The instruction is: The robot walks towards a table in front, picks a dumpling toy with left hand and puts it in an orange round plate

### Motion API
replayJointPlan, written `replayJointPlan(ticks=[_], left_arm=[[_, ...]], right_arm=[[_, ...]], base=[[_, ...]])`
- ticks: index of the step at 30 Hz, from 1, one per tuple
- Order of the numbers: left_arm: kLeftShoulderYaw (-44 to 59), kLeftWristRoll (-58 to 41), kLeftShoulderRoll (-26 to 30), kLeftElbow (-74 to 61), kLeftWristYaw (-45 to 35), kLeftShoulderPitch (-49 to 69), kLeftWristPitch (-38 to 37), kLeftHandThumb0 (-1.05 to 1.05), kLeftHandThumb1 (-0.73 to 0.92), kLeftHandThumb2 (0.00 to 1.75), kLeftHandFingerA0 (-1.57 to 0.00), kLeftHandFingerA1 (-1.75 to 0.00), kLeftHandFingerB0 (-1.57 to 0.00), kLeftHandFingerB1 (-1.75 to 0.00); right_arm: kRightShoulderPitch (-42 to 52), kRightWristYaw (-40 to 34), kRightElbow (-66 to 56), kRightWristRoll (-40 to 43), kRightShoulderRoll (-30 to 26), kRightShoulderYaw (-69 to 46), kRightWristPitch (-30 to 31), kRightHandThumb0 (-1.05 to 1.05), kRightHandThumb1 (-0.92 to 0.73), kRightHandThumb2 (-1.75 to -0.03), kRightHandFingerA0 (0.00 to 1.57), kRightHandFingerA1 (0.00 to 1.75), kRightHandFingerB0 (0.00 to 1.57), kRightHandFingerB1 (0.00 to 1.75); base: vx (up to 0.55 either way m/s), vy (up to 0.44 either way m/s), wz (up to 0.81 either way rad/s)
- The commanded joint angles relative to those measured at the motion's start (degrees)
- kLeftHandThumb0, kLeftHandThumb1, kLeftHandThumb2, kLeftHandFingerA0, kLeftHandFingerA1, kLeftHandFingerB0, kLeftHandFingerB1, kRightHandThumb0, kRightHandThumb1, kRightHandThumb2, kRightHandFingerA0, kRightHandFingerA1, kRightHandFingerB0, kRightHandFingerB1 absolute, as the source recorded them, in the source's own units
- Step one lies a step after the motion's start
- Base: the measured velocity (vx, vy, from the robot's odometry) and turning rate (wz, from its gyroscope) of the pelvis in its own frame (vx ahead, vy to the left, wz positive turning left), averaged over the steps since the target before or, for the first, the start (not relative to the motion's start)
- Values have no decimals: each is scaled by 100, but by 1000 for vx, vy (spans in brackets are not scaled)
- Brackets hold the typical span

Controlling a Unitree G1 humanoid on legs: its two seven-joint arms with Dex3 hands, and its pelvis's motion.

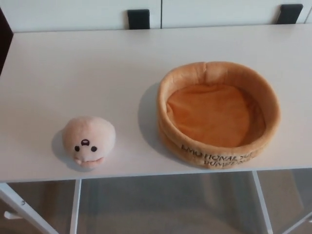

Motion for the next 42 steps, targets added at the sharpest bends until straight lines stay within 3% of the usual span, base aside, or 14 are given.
replayJointPlan(ticks=[1,11,19,22,23,24,27,29,30,31,35,39,40,42], left_arm=[[384,-893,92,-1976,-469,1248,-629,-46,45,74,-54,-52,-42,-46],[1562,-2963,1063,-6688,-967,3285,-1190,-42,48,55,-47,-35,-37,-33],[3050,-4106,1902,-7970,-1063,2398,-621,-51,38,65,-29,-42,-16,-37],[3221,-3919,2511,-7778,-958,1263,624,-26,24,83,-9,-53,-8,-52],[3085,-3843,2696,-7640,-974,863,952,-48,42,53,-15,-34,-16,-30],[2873,-3600,2818,-7448,-973,439,1241,-30,24,82,0,-48,0,-49],[2431,-3084,2906,-7058,-1028,-286,1527,-58,37,69,-4,-37,-9,-26],[1967,-2639,3066,-6839,-1145,-907,1958,-52,35,71,-1,-25,-5,-30],[1606,-2143,3104,-6699,-1209,-1383,2188,-52,39,53,-5,-30,-10,-26],[1279,-1688,3159,-6656,-1286,-1747,2507,-52,35,74,-2,-31,-6,-30],[445,-752,3098,-6468,-1578,-2573,3089,-54,37,52,-9,-34,-6,-25],[-236,-65,3049,-6079,-1981,-3236,3410,-54,38,53,-7,-31,-2,-25],[-468,93,3021,-5961,-2151,-3434,3602,-45,32,73,-2,-33,-2,-27],[-872,310,2986,-5767,-2470,-3760,3960,-44,31,72,-1,-30,0,-26]], right_arm=[[65,38,-5,79,-110,-77,16,-42,-59,-81,75,59,45,48],[125,-62,50,80,-56,-95,21,-42,-59,-80,77,60,44,47],[69,-5,51,109,-87,-123,76,-33,-69,-60,76,45,48,35],[98,-46,80,81,-86,-107,39,-32,-68,-60,77,46,49,35],[90,-51,79,67,-85,-93,62,-32,-68,-60,78,46,48,35],[89,-50,74,64,-85,-89,73,-40,-59,-79,72,58,45,47],[91,-49,71,62,-94,-87,71,-33,-69,-61,77,47,50,36],[75,-26,71,47,-101,-70,100,-40,-59,-79,71,57,45,47],[73,-24,66,52,-102,-75,86,-31,-68,-60,76,46,49,36],[66,-19,68,49,-102,-71,96,-32,-68,-61,75,46,48,36],[67,-21,50,52,-103,-70,124,-41,-59,-80,70,57,44,47],[68,-28,28,64,-100,-78,72,-41,-59,-80,71,58,45,47],[61,-21,45,95,-89,-111,80,-32,-68,-60,75,46,48,36],[41,-23,72,115,-73,-137,98,-40,-58,-79,71,58,44,47]], base=[[0,0,0],[0,0,0],[0,0,0],[0,0,0],[0,0,0],[0,0,0],[0,0,0],[0,0,0],[0,0,0],[0,0,0],[0,0,0],[0,0,0],[0,0,0],[0,0,0]])
